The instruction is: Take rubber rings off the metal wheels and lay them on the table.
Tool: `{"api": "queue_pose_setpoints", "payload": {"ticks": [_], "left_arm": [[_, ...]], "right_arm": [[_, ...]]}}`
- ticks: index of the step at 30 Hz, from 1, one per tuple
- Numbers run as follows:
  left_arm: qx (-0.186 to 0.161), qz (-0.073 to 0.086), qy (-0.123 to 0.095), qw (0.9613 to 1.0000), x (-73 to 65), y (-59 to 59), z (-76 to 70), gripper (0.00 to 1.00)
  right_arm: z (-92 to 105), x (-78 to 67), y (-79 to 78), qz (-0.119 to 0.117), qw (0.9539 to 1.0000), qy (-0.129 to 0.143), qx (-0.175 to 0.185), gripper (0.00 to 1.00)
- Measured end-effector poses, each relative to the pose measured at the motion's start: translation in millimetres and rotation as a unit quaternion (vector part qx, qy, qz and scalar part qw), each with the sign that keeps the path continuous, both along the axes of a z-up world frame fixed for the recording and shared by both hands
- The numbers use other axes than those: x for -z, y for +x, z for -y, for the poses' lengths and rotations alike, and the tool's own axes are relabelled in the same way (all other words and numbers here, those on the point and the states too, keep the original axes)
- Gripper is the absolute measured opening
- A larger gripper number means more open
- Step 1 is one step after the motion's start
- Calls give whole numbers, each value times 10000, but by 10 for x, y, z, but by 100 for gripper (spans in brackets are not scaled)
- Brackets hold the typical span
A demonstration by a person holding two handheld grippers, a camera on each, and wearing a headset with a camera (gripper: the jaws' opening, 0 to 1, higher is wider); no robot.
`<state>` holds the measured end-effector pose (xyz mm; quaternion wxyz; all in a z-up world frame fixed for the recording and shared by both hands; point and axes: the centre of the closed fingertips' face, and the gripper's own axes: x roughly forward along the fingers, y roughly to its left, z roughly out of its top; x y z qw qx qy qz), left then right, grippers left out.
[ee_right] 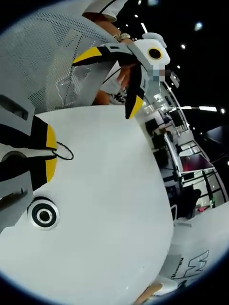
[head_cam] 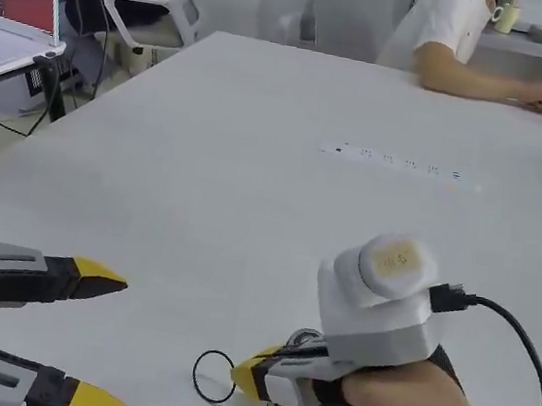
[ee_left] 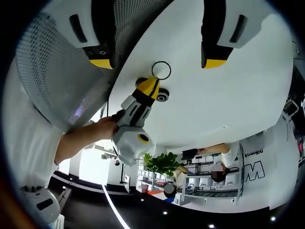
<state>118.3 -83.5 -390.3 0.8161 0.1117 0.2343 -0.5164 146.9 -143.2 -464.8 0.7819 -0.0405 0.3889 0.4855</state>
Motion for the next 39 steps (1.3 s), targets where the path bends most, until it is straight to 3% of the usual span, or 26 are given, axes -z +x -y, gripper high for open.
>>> {"api": "queue_pose_setpoints", "payload": {"ticks": [4,10,16,23,28,30,32,39], "left_arm": [[-3,4,-2,10000,-3,-2,0,71],[3,1,-18,10000,-7,-7,3,71],[36,-7,-24,10000,-7,-19,11,71],[192,-59,9,9998,6,-65,38,71],[274,-24,11,9996,-10,-86,55,71],[253,5,136,9996,-4,-91,46,71],[245,143,242,9993,-21,-69,24,71],[366,325,266,9984,-190,-53,88,71]], "right_arm": [[31,40,3,195,9994,-262,-94,10],[93,-8,42,219,9994,-264,-27,14],[160,-253,118,356,9993,10,151,18],[296,-652,249,816,9955,281,383,22],[415,-804,241,998,9933,381,446,26],[489,-803,194,1028,9930,396,435,31],[572,-770,129,1000,9935,372,391,34],[816,-558,-2,870,9953,205,377,32]]}}
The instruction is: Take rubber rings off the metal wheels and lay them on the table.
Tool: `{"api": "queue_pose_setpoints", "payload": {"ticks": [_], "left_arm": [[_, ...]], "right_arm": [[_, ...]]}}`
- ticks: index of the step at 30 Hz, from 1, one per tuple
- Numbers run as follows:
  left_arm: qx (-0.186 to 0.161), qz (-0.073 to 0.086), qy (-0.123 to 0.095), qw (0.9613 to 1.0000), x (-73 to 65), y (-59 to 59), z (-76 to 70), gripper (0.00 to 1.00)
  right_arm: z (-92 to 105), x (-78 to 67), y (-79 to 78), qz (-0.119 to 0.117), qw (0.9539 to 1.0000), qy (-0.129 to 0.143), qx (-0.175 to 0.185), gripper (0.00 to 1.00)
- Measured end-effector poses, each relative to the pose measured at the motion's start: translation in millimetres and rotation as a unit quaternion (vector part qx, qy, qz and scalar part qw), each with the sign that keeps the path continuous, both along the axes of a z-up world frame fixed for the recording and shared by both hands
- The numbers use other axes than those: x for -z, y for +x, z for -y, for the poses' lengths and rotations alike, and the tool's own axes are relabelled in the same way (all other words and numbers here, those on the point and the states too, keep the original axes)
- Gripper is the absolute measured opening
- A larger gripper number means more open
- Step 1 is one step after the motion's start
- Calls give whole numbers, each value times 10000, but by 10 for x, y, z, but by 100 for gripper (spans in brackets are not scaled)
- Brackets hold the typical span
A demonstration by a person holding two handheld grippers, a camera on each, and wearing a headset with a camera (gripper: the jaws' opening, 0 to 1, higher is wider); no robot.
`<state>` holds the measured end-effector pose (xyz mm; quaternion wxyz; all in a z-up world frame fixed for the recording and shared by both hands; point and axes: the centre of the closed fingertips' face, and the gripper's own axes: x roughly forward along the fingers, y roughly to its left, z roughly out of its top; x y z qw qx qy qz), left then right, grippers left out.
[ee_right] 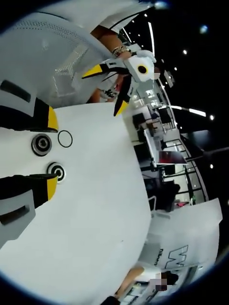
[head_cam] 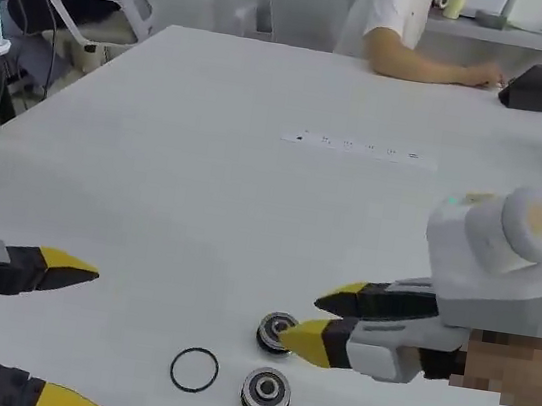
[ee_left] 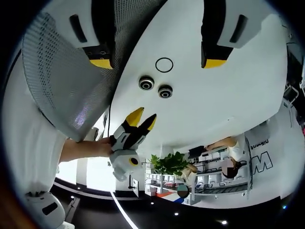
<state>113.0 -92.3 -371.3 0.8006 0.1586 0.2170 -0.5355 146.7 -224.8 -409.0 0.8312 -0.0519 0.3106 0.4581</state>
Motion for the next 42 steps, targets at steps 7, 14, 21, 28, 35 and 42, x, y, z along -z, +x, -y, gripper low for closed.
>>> {"api": "queue_pose_setpoints", "payload": {"ticks": [7,14,21,28,35,42], "left_arm": [[369,282,-223,9987,-286,57,257,70],[840,462,-203,9952,-369,106,603,68],[1311,501,-264,9898,-318,143,960,66],[1548,473,-376,9861,-195,216,1187,60],[1679,200,-472,9845,45,257,1310,53],[1737,195,-19,9846,420,257,1284,47]], "right_arm": [[-20,262,-157,-191,9986,-264,-413,30],[-57,457,-258,-280,9959,-460,-727,31],[-78,532,-248,-323,9969,-324,-646,30],[-78,632,-257,-261,9959,-489,-709,31],[-80,637,-230,-164,9957,-503,-765,29],[-118,724,-295,-96,9921,-712,-1027,26]]}}
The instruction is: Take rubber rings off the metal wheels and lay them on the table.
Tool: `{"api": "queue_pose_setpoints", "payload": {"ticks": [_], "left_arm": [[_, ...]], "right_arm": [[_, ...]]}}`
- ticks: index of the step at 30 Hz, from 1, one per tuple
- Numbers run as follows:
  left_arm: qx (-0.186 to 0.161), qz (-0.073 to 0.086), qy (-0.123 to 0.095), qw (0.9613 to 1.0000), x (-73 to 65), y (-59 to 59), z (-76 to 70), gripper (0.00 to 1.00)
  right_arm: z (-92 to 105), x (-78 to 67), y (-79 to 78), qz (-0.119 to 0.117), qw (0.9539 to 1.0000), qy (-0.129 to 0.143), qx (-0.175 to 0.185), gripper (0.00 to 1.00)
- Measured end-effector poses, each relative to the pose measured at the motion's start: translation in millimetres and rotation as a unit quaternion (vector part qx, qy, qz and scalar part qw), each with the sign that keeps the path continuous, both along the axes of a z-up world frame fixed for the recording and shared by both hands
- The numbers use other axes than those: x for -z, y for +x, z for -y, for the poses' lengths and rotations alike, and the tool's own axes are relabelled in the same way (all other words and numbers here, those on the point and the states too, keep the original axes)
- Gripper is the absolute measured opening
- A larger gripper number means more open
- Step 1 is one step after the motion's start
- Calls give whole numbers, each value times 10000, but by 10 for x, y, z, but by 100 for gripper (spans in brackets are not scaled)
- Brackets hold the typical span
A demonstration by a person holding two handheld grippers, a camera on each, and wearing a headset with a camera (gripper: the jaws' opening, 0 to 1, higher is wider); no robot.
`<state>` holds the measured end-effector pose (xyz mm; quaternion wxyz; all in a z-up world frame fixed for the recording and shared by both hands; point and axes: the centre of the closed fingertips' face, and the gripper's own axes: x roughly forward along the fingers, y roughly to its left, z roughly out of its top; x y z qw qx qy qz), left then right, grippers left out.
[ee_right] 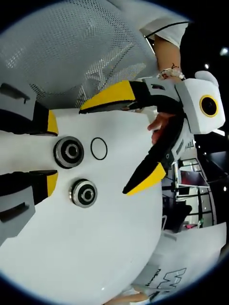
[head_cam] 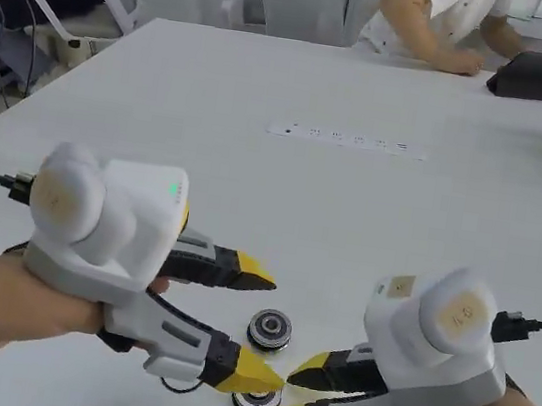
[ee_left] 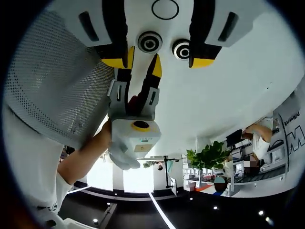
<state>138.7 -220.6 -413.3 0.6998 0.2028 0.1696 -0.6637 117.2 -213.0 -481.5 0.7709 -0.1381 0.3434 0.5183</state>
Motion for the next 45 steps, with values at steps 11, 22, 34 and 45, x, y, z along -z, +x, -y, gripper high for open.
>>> {"api": "queue_pose_setpoints", "payload": {"ticks": [11,22,34,45], "left_arm": [[106,-158,379,9991,348,-123,-34,24],[69,-178,584,9981,493,-115,-64,8],[-18,-212,519,9984,488,-114,-72,8],[-42,-228,509,9984,486,-117,-70,8]], "right_arm": [[-18,19,8,186,9997,-133,-105,24],[-43,4,25,266,9995,-100,-97,22],[-55,-15,49,396,9990,-100,-159,21],[-35,-19,33,442,9985,-168,-263,19]]}}
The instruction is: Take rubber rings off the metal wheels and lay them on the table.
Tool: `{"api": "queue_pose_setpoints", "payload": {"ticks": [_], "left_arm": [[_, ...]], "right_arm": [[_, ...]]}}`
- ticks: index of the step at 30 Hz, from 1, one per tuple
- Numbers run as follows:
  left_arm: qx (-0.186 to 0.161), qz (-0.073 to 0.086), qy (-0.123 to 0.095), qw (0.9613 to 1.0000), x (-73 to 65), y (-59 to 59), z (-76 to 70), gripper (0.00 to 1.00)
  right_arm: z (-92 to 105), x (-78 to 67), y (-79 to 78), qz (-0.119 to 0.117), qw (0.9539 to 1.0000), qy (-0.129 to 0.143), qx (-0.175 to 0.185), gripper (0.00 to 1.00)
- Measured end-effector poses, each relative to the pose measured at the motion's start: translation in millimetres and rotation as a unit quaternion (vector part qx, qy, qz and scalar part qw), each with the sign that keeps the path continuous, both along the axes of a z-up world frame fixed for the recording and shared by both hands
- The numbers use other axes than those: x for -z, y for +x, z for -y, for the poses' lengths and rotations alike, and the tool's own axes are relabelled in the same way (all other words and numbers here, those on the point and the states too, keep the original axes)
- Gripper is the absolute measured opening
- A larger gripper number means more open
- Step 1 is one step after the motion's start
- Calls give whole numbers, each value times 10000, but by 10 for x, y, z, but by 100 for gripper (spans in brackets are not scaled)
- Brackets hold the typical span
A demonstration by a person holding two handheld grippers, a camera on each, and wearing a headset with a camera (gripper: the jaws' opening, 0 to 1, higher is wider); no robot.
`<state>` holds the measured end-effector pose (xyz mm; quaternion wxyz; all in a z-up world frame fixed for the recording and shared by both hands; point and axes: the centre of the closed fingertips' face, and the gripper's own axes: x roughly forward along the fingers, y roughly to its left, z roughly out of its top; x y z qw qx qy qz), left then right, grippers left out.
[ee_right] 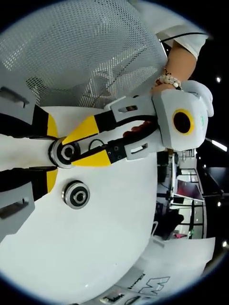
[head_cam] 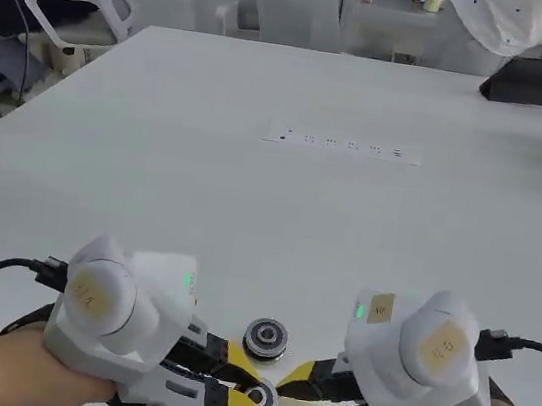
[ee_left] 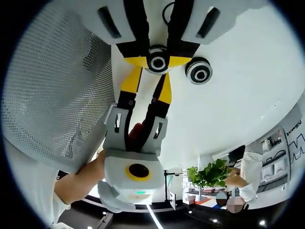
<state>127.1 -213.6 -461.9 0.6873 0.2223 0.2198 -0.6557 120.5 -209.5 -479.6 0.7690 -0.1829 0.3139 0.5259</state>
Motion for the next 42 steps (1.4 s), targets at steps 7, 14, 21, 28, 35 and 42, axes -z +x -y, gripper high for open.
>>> {"api": "queue_pose_setpoints", "payload": {"ticks": [7,14,21,28,35,42], "left_arm": [[-14,-5,-5,10000,-2,-1,-1,8],[-28,-36,-19,10000,-3,-3,1,8],[-42,-47,-23,10000,-2,-5,6,8],[-23,-31,-11,10000,2,4,6,8],[-26,-16,-5,10000,4,12,3,7],[5,45,48,10000,3,7,7,7]], "right_arm": [[34,10,-19,-111,9999,1,20,12],[63,25,-19,-58,9999,-113,-35,5],[85,32,12,-68,9998,-187,37,0],[130,12,59,-483,9977,0,469,0],[157,-33,115,-1016,9879,443,1083,0],[106,-105,123,-1222,9818,719,1263,0]]}}
